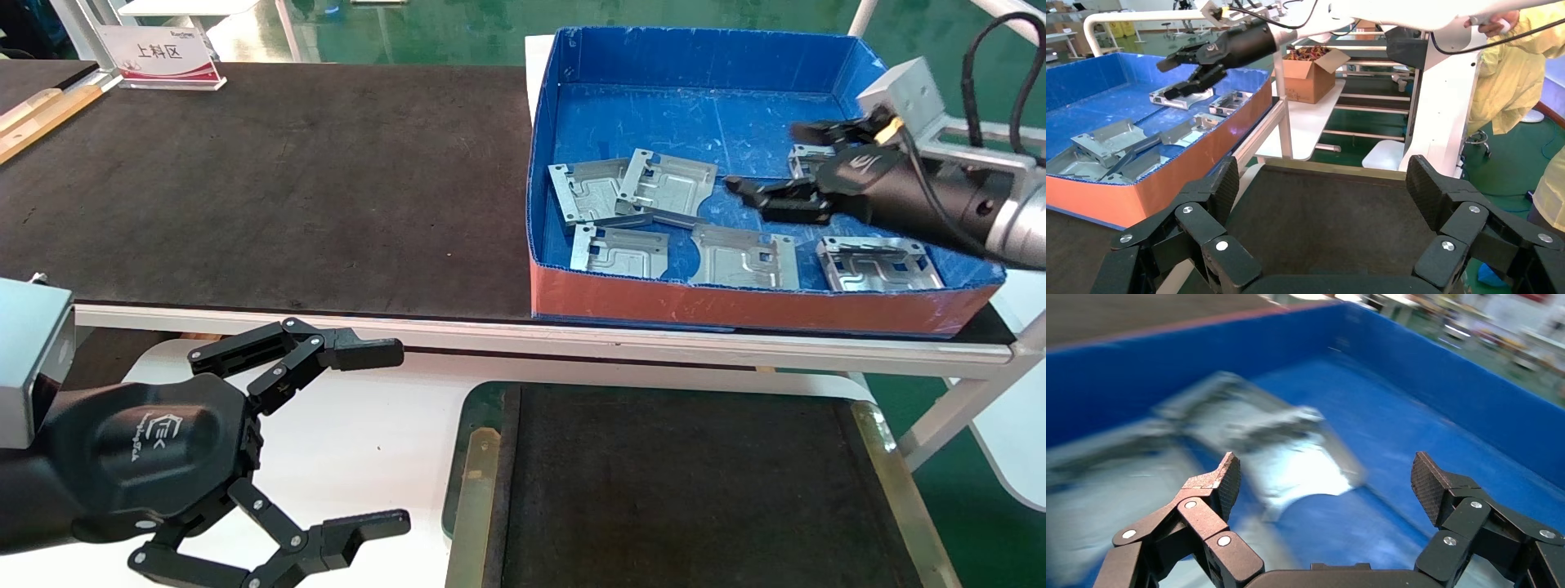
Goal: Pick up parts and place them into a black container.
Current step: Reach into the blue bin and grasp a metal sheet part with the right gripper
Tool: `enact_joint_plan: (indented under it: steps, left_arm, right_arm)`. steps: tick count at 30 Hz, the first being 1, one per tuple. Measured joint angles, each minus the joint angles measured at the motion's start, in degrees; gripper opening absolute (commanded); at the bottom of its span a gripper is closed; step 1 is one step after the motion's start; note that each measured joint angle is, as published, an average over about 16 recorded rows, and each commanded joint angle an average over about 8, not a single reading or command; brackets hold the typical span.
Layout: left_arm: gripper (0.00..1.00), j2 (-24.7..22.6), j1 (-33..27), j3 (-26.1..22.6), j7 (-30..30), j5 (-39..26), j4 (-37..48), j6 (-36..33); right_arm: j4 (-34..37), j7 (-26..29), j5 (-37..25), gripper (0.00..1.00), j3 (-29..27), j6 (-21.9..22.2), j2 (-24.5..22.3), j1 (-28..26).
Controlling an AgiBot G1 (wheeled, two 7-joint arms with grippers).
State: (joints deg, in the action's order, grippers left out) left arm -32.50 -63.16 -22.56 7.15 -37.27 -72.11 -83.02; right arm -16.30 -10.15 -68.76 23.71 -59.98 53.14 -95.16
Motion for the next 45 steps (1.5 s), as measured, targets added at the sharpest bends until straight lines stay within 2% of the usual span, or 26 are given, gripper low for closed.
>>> enact_joint_plan:
  steps: [7,11,27,36,37,38,44,45]
  left_arm:
    - [1.00,0.0,0.0,0.0,0.0,0.0,0.0,0.0]
    - [1.00,0.0,0.0,0.0,0.0,0.0,0.0,0.0]
    - [1.00,0.0,0.0,0.0,0.0,0.0,0.0,0.0]
    - [1.00,0.0,0.0,0.0,0.0,0.0,0.0,0.0]
    - [1.00,0.0,0.0,0.0,0.0,0.0,0.0,0.0]
    - [1.00,0.0,0.0,0.0,0.0,0.0,0.0,0.0]
    - [1.00,0.0,0.0,0.0,0.0,0.0,0.0,0.0]
    - [1.00,0.0,0.0,0.0,0.0,0.0,0.0,0.0]
  right_arm:
    - [8.9,-1.7,-1.0,1.00,-0.2,9.7,3.4,-4.0]
    - [12.0,-1.7,-0.7,1.00,-0.6,13.4,4.9,-4.8]
    - [17.4,2.8,0.6,1.00,-1.5,16.7,7.8,-5.0]
    - [19.0,6.3,-0.7,1.00,-0.6,20.3,9.1,-5.3]
    - [19.1,6.7,-0.8,0.97,-0.5,20.7,9.2,-5.3]
    - [19.2,7.1,-1.0,0.89,-0.4,21.1,9.2,-5.3]
    - [19.4,9.4,-1.7,0.14,0.1,22.7,9.5,-5.4]
    - [19.4,9.8,-1.8,0.05,0.2,22.9,9.5,-5.4]
